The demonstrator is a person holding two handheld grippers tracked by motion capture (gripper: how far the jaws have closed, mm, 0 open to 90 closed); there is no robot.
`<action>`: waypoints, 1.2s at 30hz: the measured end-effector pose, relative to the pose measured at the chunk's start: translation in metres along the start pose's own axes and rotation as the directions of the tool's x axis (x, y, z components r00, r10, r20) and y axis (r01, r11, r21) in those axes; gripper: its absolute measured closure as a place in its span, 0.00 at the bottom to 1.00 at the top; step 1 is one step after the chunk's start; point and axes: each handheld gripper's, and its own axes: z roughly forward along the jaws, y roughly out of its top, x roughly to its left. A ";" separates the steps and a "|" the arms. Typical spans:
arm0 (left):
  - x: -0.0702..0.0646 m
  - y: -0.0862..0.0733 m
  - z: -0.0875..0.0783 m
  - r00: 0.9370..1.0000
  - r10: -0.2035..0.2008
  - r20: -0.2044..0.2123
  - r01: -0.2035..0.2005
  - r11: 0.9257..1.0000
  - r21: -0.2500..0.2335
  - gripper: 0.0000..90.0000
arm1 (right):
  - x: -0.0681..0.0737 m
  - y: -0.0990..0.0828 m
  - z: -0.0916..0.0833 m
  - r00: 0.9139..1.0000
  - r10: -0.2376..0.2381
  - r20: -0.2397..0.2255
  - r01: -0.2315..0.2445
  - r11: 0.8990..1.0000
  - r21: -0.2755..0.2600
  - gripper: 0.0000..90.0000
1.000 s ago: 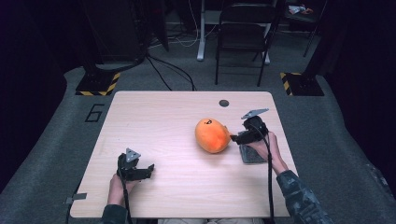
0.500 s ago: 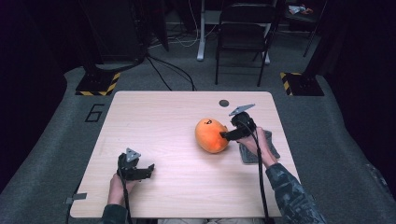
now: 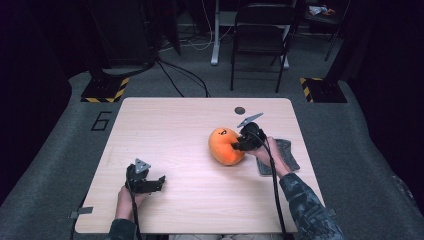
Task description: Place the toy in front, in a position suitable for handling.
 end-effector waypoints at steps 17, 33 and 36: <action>0.000 0.000 0.000 1.000 -0.001 0.000 0.001 1.000 -0.001 0.15 | 0.013 0.002 -0.018 0.989 0.142 0.051 -0.135 0.983 -0.125 0.94; 0.000 0.000 0.001 1.000 0.000 -0.002 0.000 1.000 -0.009 0.15 | 0.039 0.016 -0.039 0.981 0.183 0.061 -0.169 0.967 -0.192 0.93; 0.000 0.000 0.001 1.000 0.000 -0.002 0.000 1.000 -0.009 0.15 | 0.043 0.017 -0.038 0.978 0.198 0.059 -0.183 0.963 -0.199 0.93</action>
